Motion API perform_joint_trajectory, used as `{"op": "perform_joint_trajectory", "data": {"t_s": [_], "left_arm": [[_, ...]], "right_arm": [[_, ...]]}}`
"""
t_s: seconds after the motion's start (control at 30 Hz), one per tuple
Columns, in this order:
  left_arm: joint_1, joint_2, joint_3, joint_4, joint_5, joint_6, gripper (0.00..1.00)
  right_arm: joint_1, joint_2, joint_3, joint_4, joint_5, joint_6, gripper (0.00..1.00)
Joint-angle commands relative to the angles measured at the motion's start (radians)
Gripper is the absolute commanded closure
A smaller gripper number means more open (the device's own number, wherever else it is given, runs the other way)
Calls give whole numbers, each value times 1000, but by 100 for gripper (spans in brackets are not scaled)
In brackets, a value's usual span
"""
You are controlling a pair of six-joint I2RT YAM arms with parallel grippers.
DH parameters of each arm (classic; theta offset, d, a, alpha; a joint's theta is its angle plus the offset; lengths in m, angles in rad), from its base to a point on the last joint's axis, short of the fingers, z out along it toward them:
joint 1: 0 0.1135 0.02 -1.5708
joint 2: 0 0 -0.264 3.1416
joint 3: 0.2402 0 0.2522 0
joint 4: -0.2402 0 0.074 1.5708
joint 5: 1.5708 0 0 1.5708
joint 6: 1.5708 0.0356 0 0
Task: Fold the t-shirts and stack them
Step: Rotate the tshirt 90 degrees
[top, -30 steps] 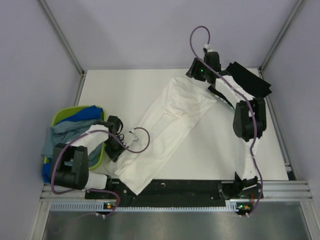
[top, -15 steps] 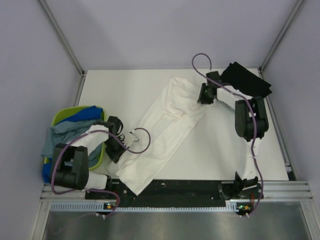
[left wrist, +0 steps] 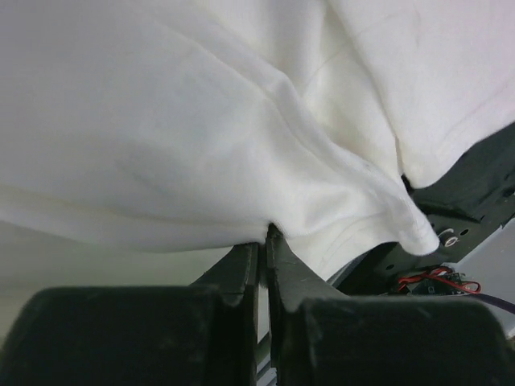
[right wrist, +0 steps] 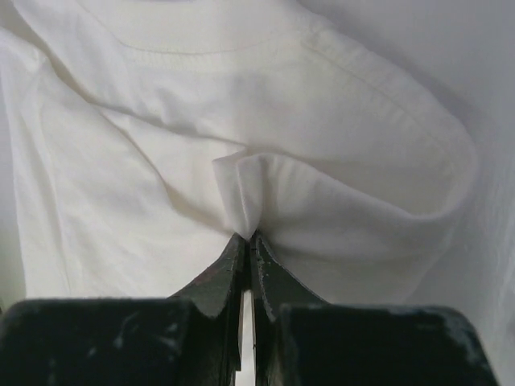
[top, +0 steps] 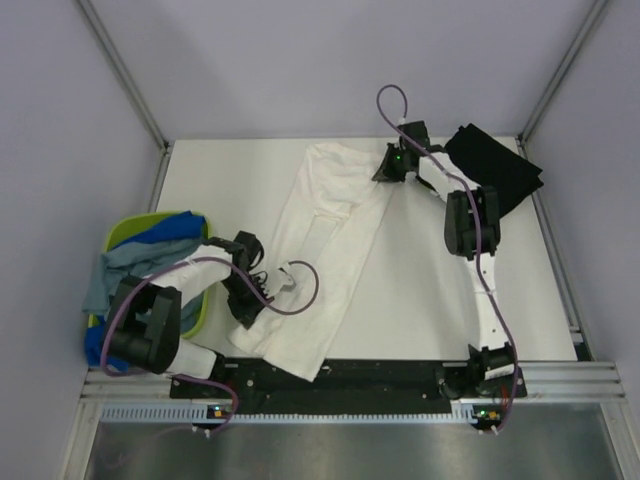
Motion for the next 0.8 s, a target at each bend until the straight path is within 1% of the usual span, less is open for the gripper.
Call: {"op": "perform_joint_trajectory", "data": {"t_s": [0.0, 0.03, 0.1, 0.2, 0.23, 0.27, 0.3, 0.33, 0.4, 0.47, 0.5, 0.6, 0.63, 0.7, 0.77], "left_arm": [[-112, 53, 84, 27, 103, -16, 92], [-125, 62, 105, 22, 126, -19, 89], [-138, 84, 142, 4, 146, -19, 84], [-138, 60, 153, -34, 132, -9, 75], [-138, 41, 147, -47, 128, -5, 74], [-136, 21, 136, -61, 115, -5, 71], [-136, 3, 127, -71, 100, -10, 68], [-135, -16, 115, -87, 79, -12, 67], [-124, -55, 86, -117, 48, -4, 61], [-107, -100, 46, -128, 29, 8, 59], [-100, -127, 38, -127, 26, 13, 58], [-92, -184, 47, -99, 31, 13, 57], [-92, -200, 52, -81, 45, 15, 56], [-92, -226, 55, -53, 86, 34, 54], [-92, -232, 47, -26, 124, 54, 51]], "right_arm": [[-14, 134, 229, 97, -18, 43, 100], [-21, 140, 228, 177, -18, 70, 100], [-40, 138, 223, 281, -18, 126, 100], [-52, 135, 258, 336, -6, 131, 100], [-53, 129, 272, 339, -4, 111, 97], [-53, 122, 289, 342, -9, 91, 92], [-52, 112, 298, 347, -30, 69, 87], [-53, 100, 303, 356, -62, 56, 82], [-46, 57, 289, 362, -121, 26, 70], [-34, -18, 242, 367, -164, -33, 61], [-23, -64, 204, 367, -176, -76, 57], [9, -202, 73, 370, -225, -202, 50], [19, -260, 21, 376, -254, -233, 50], [48, -390, -142, 404, -312, -305, 49], [87, -550, -340, 456, -325, -394, 48]]}}
